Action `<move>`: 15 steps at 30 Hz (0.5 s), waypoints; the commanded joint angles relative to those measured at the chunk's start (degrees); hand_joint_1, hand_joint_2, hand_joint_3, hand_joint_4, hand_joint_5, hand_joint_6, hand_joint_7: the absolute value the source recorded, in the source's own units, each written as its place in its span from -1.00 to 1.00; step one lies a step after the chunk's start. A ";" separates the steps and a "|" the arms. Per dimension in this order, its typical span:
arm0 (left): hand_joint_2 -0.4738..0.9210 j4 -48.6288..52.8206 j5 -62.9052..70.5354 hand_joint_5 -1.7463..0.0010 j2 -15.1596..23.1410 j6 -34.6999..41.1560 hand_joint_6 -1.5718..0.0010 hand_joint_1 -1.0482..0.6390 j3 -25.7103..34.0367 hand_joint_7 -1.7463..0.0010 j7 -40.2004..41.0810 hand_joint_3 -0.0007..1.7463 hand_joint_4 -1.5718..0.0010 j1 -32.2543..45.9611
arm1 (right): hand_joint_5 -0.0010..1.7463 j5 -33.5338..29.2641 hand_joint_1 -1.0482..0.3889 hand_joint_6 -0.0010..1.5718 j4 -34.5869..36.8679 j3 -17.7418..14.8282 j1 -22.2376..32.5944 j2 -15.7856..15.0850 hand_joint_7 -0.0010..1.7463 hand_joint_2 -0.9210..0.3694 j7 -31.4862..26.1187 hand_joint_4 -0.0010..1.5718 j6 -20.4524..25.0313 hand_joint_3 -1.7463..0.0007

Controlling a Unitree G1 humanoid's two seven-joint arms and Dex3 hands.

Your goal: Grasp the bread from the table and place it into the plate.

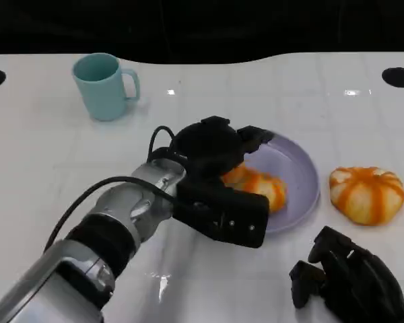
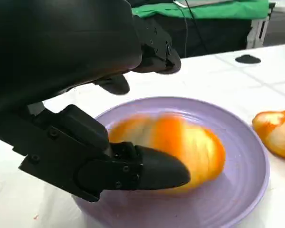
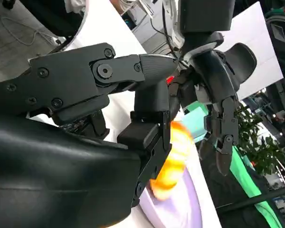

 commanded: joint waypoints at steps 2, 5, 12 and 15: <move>1.00 -4.16 -1.60 0.58 2.98 -0.90 0.91 -1.00 0.67 0.92 -2.56 -0.16 1.00 1.97 | 0.91 -0.43 -0.34 -0.10 0.24 -0.36 0.49 -0.74 0.61 -1.00 -0.53 0.01 -0.82 0.74; 1.00 -7.15 -4.52 0.54 4.47 -3.30 0.88 -1.00 2.60 0.90 -3.04 -0.17 1.00 4.55 | 0.92 0.15 -0.33 -0.10 0.53 -0.51 0.30 -0.56 0.61 -1.00 -0.03 0.01 -0.40 0.73; 1.00 -13.80 -27.81 0.17 4.88 -14.13 0.65 -0.62 13.68 0.85 -13.81 -0.64 0.84 15.90 | 0.91 -0.48 -0.33 -0.11 0.17 -0.02 0.41 -0.42 0.61 -1.00 -0.40 -0.01 -0.99 0.72; 1.00 -15.51 -39.89 0.05 2.55 -16.78 0.45 -0.51 18.43 0.78 -19.82 -0.75 0.62 21.54 | 0.90 -0.23 -0.32 -0.12 0.33 -0.05 0.33 -0.37 0.61 -1.00 -0.11 -0.01 -1.02 0.71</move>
